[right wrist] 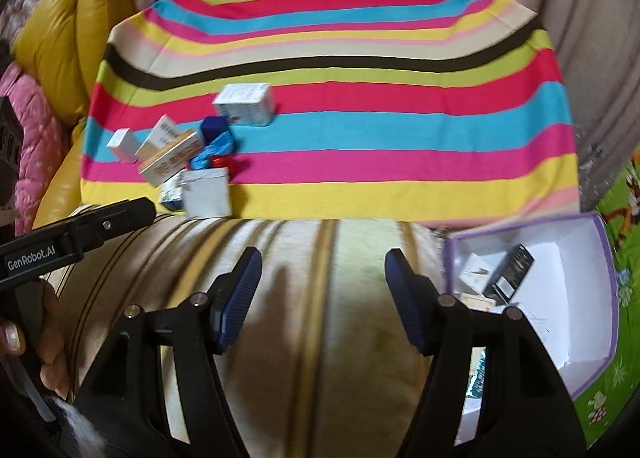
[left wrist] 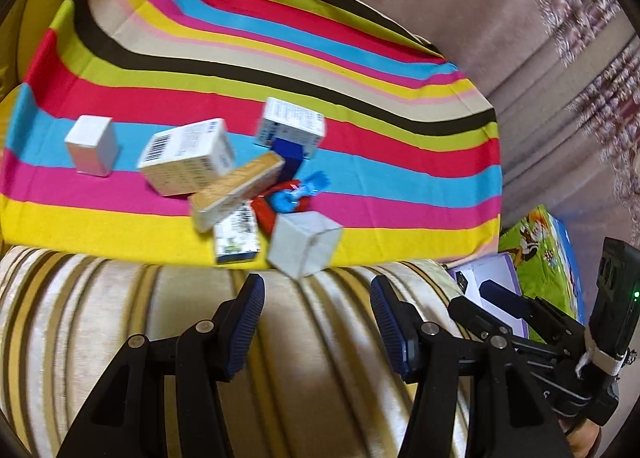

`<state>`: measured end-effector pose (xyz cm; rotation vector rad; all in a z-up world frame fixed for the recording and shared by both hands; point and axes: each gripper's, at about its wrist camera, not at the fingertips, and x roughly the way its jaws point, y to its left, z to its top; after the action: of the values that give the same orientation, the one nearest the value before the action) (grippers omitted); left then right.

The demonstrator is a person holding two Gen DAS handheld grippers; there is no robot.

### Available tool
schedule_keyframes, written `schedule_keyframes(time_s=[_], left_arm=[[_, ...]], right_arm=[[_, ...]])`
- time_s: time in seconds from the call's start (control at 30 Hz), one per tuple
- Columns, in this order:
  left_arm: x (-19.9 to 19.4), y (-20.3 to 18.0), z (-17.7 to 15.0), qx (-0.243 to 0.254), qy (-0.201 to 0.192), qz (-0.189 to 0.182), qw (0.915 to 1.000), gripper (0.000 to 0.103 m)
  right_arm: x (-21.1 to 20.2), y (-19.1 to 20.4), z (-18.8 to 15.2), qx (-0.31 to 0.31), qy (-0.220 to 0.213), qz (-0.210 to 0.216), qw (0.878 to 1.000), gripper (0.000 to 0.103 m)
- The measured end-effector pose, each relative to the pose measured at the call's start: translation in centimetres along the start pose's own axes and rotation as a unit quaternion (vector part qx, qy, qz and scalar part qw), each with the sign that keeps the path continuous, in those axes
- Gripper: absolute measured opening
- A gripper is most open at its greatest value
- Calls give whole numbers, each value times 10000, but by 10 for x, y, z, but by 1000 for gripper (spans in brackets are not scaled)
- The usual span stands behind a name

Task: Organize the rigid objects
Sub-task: 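Move both tools back over the pile of boxes on the striped cloth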

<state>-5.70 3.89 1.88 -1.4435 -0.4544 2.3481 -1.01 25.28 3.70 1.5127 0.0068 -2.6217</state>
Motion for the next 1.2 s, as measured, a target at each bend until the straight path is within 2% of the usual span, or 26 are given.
schedule_keyframes(time_s=[0.37, 0.63, 0.8, 1.2], left_arm=[[-6, 33, 13, -125, -51, 154, 9998, 57], [10, 40, 35, 323, 95, 385, 9987, 57], [28, 39, 47, 670, 326, 526, 9958, 57], [48, 36, 58, 1131, 614, 594, 9899, 56]], right_arm=[[25, 46, 13, -504, 238, 261, 9981, 68], [45, 60, 24, -592, 462, 532, 9958, 68], [57, 70, 31, -683, 590, 682, 9936, 69], [90, 77, 50, -593, 884, 1039, 9889, 71]])
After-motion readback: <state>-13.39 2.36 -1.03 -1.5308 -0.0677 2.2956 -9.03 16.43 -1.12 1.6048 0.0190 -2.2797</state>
